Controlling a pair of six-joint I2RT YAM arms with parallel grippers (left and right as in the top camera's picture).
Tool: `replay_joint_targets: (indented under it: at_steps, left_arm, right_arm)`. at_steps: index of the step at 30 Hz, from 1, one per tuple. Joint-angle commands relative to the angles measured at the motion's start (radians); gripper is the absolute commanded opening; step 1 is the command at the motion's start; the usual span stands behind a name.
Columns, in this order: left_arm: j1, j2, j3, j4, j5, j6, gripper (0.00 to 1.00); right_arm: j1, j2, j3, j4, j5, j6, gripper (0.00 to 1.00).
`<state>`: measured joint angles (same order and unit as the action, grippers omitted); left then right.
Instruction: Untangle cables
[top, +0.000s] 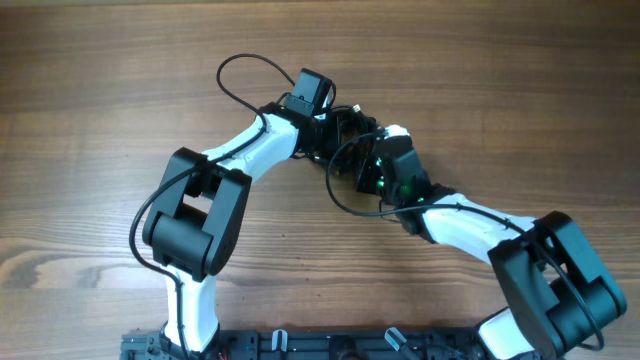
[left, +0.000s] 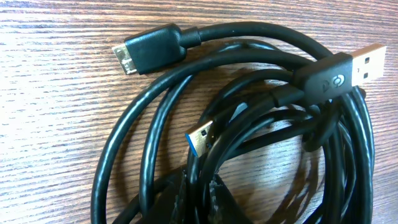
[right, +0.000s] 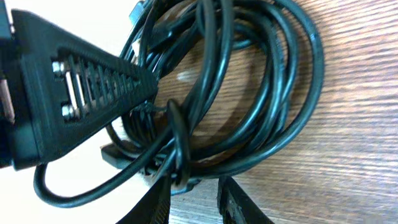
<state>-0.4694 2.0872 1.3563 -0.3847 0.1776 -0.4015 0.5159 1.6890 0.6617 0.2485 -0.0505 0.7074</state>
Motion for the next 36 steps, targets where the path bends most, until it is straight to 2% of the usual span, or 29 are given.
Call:
replay_joint_targets:
  at_steps: [1,7,17,28,31,33,36]
  left_arm:
    - [-0.01,0.04,-0.01,-0.012,0.012,0.005,0.13]
    - [-0.01,0.04,-0.01,-0.011,0.012,0.005,0.13]
    - [-0.01,0.04,-0.01,-0.011,0.012,0.005,0.13]
    - [-0.01,0.04,-0.01,-0.011,0.012,0.005,0.13]
    - [-0.01,0.04,-0.01,-0.011,0.012,0.005,0.13]
    - [-0.01,0.04,-0.01,-0.011,0.012,0.005,0.13]
    - [-0.01,0.04,-0.01,-0.011,0.012,0.005,0.14]
  right_arm:
    - [0.01,0.017,0.0,-0.007,-0.002,0.029,0.28]
    - [0.01,0.021,0.0,-0.006,0.085,0.062,0.27]
    - [0.011,0.056,0.0,0.048,0.042,0.137,0.28]
    - [0.02,0.133,0.006,0.16,0.058,0.129,0.26]
    - [0.031,0.137,0.03,0.158,0.063,0.073,0.18]
    - [0.032,0.136,0.035,0.155,0.084,0.071,0.07]
    - [0.032,0.118,0.035,0.151,0.097,0.052,0.05]
